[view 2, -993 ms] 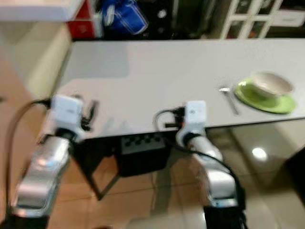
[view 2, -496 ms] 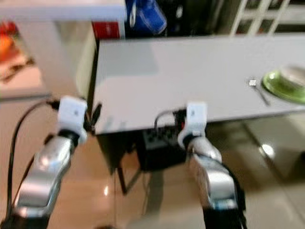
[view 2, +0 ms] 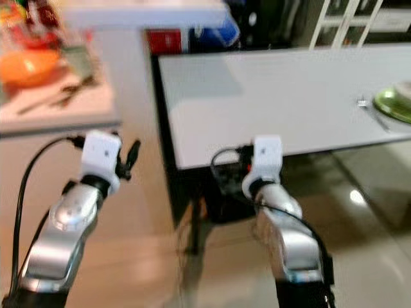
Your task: Setting the table
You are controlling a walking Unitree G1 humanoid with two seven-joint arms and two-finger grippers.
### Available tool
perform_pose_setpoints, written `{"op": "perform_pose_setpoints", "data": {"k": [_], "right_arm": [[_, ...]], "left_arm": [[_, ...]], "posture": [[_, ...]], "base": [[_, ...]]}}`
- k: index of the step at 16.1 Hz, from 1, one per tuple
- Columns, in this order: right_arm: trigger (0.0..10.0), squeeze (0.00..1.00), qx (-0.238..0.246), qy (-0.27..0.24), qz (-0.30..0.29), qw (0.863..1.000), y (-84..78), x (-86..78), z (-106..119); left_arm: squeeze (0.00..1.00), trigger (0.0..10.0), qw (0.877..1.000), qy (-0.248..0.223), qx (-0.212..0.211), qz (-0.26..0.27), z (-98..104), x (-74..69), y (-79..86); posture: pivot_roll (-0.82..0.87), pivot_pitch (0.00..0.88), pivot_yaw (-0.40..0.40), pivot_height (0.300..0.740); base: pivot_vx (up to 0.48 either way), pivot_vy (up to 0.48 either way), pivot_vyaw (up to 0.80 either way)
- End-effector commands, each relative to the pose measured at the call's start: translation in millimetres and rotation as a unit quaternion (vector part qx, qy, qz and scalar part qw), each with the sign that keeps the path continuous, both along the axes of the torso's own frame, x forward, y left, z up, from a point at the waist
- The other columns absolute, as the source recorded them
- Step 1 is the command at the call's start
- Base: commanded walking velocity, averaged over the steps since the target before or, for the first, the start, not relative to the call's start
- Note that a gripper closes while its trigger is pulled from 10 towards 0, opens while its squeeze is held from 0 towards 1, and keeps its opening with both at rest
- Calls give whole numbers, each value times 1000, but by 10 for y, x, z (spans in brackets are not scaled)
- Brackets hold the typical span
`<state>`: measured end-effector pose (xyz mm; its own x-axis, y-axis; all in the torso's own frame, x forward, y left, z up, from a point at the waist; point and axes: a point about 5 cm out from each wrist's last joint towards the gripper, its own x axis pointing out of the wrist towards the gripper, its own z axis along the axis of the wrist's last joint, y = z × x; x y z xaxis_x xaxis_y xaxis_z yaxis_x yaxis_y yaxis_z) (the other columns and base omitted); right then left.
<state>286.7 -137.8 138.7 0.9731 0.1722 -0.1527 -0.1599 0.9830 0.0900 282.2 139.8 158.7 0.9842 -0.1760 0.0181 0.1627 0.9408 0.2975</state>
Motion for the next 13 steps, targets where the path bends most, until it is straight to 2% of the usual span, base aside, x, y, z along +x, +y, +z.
{"op": "perform_pose_setpoints", "data": {"k": [1,7,10,13], "right_arm": [[10000,0,0,0,7,1000,44,2,9],[10000,0,1,-7,8,1000,74,63,39],[10000,0,4,-6,17,1000,122,44,18],[10000,0,2,-11,13,1000,93,91,37]], "left_arm": [[0,10000,1000,4,4,13,-17,2,70],[0,10000,1000,-3,26,7,5,26,82],[0,10000,1000,-7,21,16,27,31,119],[0,10000,999,-11,29,10,47,56,116]], "posture": [[26,0,-16,740],[47,0,-17,740],[53,0,-21,740],[51,0,-12,740]], "base": [[0,435,0],[0,438,0],[0,437,0],[0,437,0]]}}
